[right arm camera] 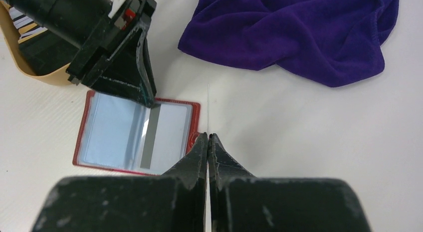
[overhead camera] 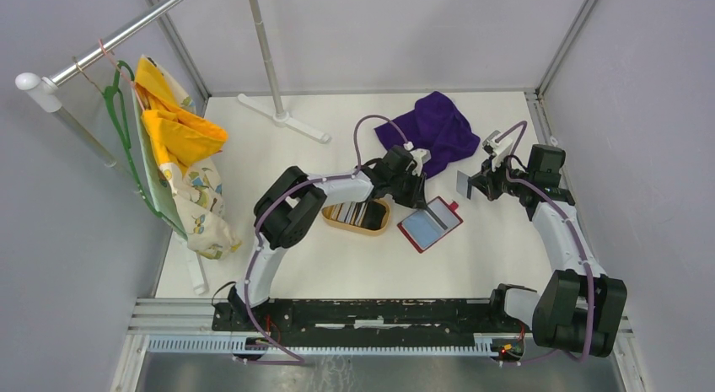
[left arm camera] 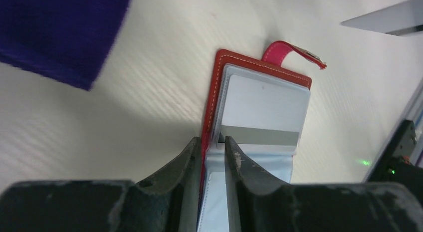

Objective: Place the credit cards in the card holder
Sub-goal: Move the card holder to the center of the board.

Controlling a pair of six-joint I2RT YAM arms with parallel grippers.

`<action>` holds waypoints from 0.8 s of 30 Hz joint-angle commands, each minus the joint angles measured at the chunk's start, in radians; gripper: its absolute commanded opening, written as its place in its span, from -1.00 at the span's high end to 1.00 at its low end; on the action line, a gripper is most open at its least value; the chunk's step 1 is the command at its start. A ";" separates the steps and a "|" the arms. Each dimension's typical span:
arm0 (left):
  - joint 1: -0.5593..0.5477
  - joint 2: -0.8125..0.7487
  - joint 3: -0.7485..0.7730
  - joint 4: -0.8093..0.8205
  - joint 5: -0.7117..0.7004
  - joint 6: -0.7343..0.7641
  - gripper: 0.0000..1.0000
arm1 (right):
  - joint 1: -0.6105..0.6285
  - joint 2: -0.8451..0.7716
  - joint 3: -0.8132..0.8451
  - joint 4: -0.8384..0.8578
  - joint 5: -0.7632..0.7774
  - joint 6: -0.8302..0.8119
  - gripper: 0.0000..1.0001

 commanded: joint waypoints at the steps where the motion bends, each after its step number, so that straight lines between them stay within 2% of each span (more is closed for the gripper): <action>1: -0.042 0.016 0.011 -0.020 0.155 0.067 0.40 | -0.006 -0.009 0.029 -0.008 -0.064 -0.041 1.00; 7: -0.068 -0.049 -0.100 0.069 0.195 0.095 0.38 | -0.006 -0.009 0.038 -0.074 -0.079 -0.114 1.00; 10: -0.068 -0.154 -0.209 0.188 0.078 0.053 0.31 | -0.008 -0.001 0.045 -0.108 -0.075 -0.148 1.00; 14: -0.075 -0.320 -0.313 0.247 -0.041 0.036 0.26 | -0.015 -0.003 0.043 -0.118 -0.077 -0.157 1.00; 18: -0.166 -0.380 -0.341 0.246 -0.090 0.017 0.31 | -0.015 0.001 0.046 -0.118 -0.075 -0.155 1.00; 24: -0.324 -0.325 -0.285 0.212 -0.263 -0.030 0.47 | -0.017 0.002 0.043 -0.112 -0.077 -0.146 1.00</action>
